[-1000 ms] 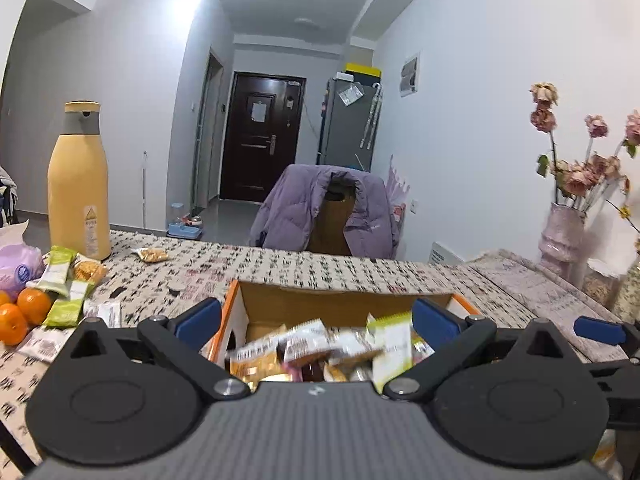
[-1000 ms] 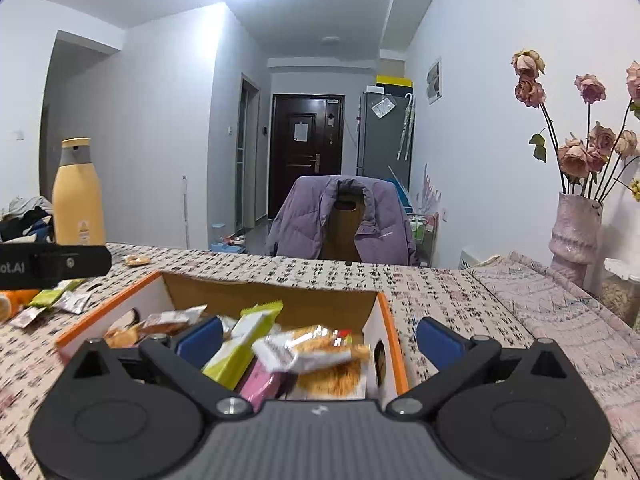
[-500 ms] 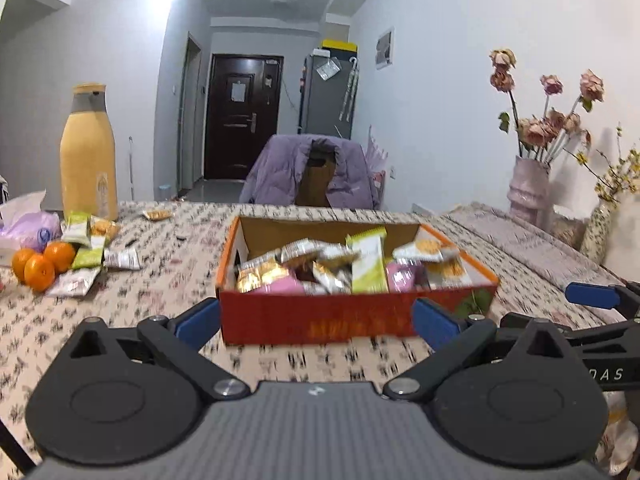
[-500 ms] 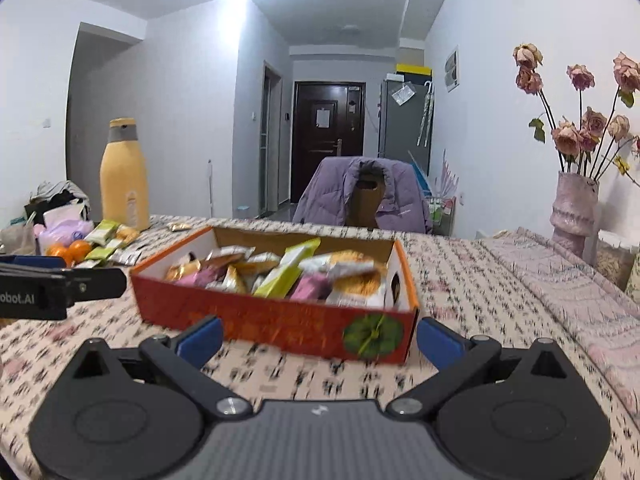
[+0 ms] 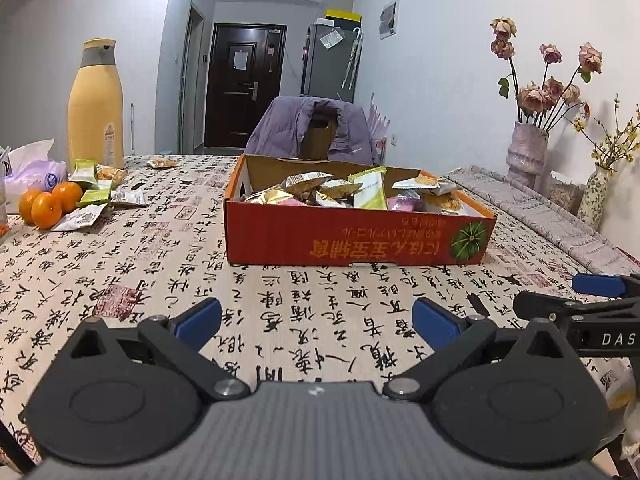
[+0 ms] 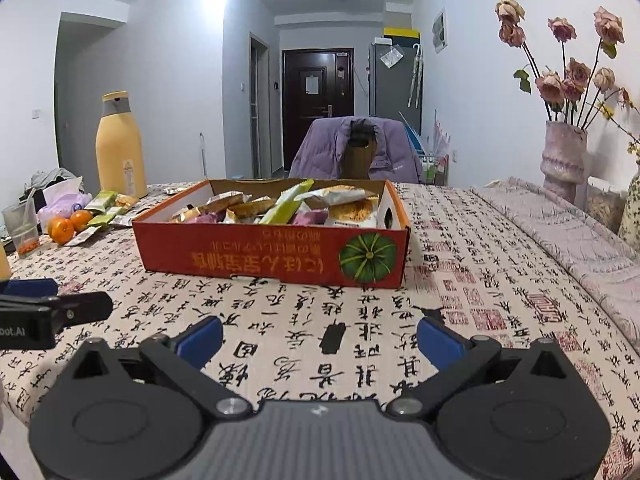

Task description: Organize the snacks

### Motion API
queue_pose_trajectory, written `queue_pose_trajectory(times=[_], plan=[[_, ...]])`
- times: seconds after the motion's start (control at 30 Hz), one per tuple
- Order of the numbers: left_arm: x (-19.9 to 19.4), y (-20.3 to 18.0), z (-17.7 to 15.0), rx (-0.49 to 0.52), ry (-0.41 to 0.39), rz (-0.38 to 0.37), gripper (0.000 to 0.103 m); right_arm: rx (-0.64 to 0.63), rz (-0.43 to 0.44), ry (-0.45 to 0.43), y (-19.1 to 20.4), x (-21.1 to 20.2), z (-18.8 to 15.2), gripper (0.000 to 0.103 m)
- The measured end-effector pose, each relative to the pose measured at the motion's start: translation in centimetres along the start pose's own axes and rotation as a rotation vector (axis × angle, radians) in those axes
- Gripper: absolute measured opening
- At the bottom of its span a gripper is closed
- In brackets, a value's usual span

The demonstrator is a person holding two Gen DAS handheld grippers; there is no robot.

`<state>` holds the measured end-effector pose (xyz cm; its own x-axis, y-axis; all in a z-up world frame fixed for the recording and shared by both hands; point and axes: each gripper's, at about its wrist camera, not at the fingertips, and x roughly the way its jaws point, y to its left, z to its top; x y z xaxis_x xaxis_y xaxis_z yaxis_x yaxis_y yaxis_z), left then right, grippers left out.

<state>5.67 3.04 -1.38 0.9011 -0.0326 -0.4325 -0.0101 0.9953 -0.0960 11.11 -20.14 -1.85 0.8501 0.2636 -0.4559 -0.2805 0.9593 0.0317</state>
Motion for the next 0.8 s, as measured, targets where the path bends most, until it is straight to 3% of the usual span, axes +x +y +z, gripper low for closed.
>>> queue_pose_trajectory(times=[0.8], plan=[[-0.74,-0.71,0.14,0.022,-0.012,-0.01,0.103,0.007,0.0,0.0,-0.26,-0.54,-0.05,0.103]])
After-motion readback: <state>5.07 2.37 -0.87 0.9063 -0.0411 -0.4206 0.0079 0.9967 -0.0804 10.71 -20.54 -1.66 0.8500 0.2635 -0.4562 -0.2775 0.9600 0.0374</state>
